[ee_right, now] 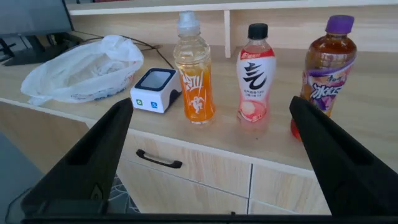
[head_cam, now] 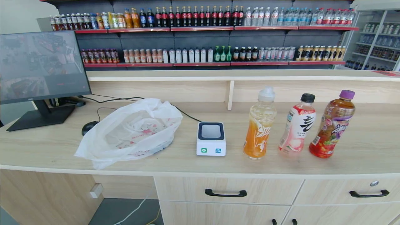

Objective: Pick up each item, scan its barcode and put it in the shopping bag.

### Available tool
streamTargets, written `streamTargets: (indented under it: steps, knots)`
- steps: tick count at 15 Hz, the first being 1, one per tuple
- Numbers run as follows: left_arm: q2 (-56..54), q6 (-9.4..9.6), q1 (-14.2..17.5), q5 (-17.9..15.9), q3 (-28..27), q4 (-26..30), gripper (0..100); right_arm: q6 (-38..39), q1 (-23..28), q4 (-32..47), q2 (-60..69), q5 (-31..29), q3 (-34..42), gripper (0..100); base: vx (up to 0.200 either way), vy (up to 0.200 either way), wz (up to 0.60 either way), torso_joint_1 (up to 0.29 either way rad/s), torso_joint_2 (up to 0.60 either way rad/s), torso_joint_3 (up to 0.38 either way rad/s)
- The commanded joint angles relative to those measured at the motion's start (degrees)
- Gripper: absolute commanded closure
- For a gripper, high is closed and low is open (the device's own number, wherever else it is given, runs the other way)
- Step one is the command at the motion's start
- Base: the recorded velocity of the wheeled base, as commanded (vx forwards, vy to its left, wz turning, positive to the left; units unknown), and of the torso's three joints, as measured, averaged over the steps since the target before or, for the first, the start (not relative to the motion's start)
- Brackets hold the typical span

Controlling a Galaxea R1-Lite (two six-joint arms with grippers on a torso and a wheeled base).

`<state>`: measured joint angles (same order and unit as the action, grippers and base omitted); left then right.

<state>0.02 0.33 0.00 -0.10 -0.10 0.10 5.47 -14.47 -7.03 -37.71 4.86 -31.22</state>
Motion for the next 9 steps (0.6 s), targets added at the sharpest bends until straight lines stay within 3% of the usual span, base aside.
streamTargets:
  steps: [1, 5, 9]
  knots:
    - [0.0, 0.02, 0.0, 0.0, 0.0, 0.0, 0, 0.0, -1.5, -5.3, -6.5, 3.2, 1.2, 0, 0.000, 0.000, 0.00, 0.000, 0.00, 0.000]
    - [0.0, 0.02, 0.0, 0.0, 0.0, 0.0, 0, 0.9, -5.7, -23.3, -13.6, 3.4, 8.6, 0, 0.000, 0.000, 0.00, 0.000, 0.00, 0.000]
    - [0.0, 0.02, 0.0, 0.0, 0.0, 0.0, 0, 0.4, -9.2, -27.4, -20.1, 3.3, 8.0, 0, 0.000, 0.000, 0.00, 0.000, 0.00, 0.000]
